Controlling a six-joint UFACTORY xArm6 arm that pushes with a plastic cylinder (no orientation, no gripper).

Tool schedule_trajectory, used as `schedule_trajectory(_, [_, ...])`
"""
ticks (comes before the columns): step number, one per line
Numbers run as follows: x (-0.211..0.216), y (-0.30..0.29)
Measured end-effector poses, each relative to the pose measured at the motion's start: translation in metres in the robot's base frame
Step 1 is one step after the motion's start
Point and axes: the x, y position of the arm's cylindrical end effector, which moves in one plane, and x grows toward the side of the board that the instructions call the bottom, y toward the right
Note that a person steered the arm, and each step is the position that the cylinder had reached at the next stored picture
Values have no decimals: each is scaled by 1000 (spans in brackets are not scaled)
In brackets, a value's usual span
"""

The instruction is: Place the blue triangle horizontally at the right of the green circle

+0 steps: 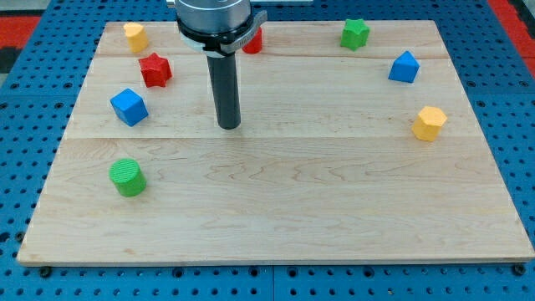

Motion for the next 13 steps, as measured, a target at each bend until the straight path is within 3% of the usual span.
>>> schedule_trajectory(2, [-24, 0])
schedule_trajectory(5, [-96, -14])
schedule_trajectory(7, [-115, 148])
schedule_trajectory(9, [-141, 251])
schedule_trajectory(12, [-99, 296])
schedule_trajectory(13, [-78, 260])
